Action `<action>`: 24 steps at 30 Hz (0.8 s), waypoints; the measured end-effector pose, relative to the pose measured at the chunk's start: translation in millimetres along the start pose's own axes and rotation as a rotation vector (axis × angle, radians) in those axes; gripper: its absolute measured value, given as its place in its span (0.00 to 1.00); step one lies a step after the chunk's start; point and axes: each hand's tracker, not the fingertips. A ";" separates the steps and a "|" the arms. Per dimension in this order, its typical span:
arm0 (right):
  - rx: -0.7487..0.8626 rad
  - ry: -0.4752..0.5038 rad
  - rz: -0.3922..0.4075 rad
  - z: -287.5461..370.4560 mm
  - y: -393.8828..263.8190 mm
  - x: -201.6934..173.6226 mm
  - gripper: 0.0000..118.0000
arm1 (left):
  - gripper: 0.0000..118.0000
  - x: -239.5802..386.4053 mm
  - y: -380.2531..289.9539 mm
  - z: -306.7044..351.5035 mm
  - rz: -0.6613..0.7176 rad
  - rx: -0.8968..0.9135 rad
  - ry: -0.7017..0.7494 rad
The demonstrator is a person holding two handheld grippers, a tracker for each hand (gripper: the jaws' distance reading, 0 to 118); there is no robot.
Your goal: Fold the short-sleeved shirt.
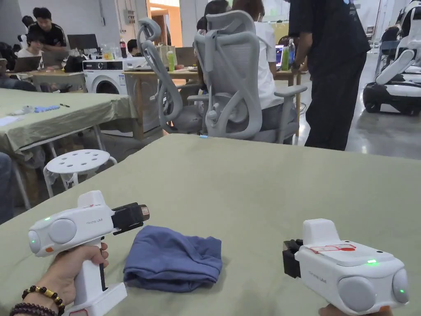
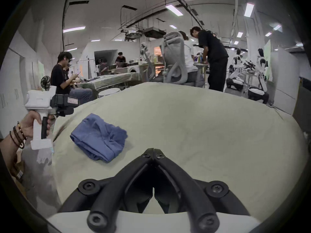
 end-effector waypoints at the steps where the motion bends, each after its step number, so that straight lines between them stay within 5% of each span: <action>1: 0.014 -0.015 -0.002 11.6 3.8 8.2 0.00 | 0.52 19.9 0.5 8.9 -0.025 0.036 0.022; 2: 0.043 -0.042 0.003 28.1 8.5 19.7 0.00 | 0.21 50.2 1.7 18.0 -0.096 0.074 0.046; 3: 0.073 -0.064 0.012 49.3 14.7 31.0 0.00 | 0.09 81.1 -1.9 24.5 -0.162 0.118 0.062; 6: 0.144 -0.155 -0.004 103.5 25.8 70.6 0.00 | 0.08 176.2 -27.6 65.4 -0.276 0.207 -0.027; 11: 0.258 -0.312 -0.065 192.0 35.5 142.2 0.00 | 0.00 300.1 -58.5 83.9 -0.272 0.208 -0.174; 15: 0.351 -0.423 -0.007 254.8 18.6 188.3 0.03 | 0.00 396.2 -100.0 101.0 -0.377 0.284 -0.237; 18: 0.379 -0.535 -0.010 285.8 1.2 214.4 0.03 | 0.00 447.3 -128.5 104.7 -0.374 0.285 -0.280; 24: 0.387 -0.599 -0.054 316.2 -39.3 245.5 0.03 | 0.00 502.7 -191.4 134.6 -0.463 0.388 -0.313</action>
